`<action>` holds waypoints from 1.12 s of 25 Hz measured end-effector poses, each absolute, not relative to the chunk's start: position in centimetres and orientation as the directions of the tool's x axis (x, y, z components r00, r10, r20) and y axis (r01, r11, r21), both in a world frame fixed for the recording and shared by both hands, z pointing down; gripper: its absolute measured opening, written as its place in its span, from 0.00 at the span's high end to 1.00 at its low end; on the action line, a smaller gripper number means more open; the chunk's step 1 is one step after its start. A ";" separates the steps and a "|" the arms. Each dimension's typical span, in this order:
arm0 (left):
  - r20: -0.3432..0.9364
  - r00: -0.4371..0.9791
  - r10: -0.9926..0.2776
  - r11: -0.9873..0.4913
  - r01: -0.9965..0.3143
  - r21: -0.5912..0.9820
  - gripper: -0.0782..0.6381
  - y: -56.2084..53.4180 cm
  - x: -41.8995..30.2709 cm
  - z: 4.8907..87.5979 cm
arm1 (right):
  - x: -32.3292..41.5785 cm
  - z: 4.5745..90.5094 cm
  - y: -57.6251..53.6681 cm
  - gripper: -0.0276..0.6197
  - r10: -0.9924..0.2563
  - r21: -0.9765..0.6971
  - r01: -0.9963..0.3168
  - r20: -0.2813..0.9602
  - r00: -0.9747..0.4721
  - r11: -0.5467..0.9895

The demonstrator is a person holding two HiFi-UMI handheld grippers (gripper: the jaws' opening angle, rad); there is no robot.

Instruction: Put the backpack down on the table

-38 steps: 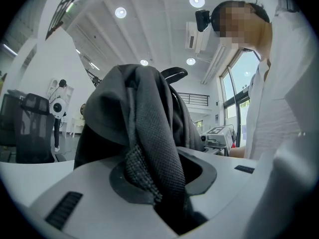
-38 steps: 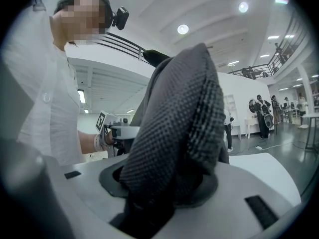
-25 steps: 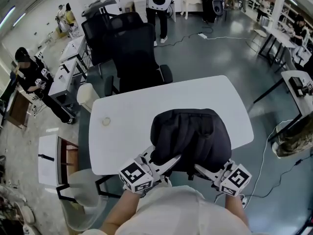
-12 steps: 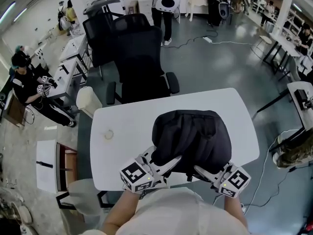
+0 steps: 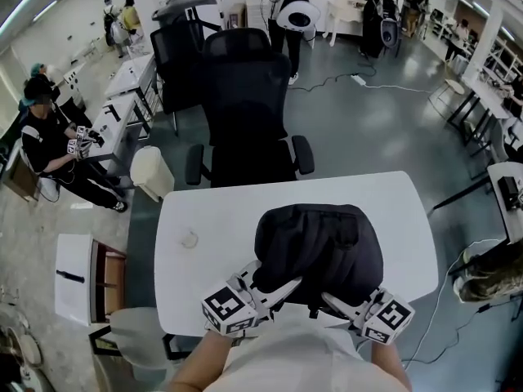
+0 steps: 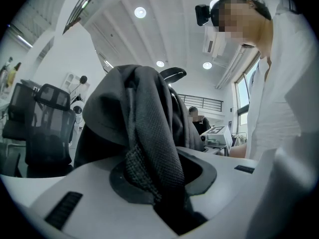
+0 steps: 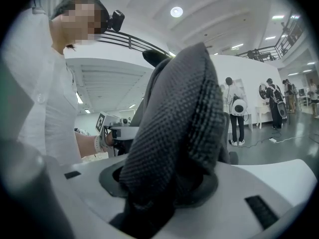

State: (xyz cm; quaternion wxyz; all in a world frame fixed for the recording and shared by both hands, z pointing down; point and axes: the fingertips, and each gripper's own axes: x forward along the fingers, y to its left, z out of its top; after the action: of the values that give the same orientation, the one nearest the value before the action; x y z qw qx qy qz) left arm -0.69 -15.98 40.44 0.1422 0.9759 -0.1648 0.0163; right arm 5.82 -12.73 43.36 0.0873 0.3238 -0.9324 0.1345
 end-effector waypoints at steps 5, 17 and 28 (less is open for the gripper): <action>0.079 0.935 -0.346 -0.895 -0.354 0.270 0.72 -17.3 -1.2 40.1 | 5.4 43.0 -14.3 0.65 -0.560 -0.189 -0.605 0.246 -0.791 0.773; 0.056 0.892 -0.448 -0.871 -0.450 0.197 0.72 -22.5 3.0 37.0 | 9.6 40.1 -20.4 0.65 -0.497 -0.110 -0.523 0.197 -0.845 0.845; 0.024 0.866 -0.500 -0.855 -0.498 0.145 0.72 -30.0 6.4 37.8 | 13.2 40.9 -28.4 0.64 -0.486 -0.022 -0.496 0.167 -0.858 0.868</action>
State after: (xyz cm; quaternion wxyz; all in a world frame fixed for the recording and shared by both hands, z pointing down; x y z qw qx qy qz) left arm 6.41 -29.97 37.80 0.0733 0.9630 -0.2592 -0.0071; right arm 13.17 -28.42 40.88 0.0781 0.2547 -0.9633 0.0322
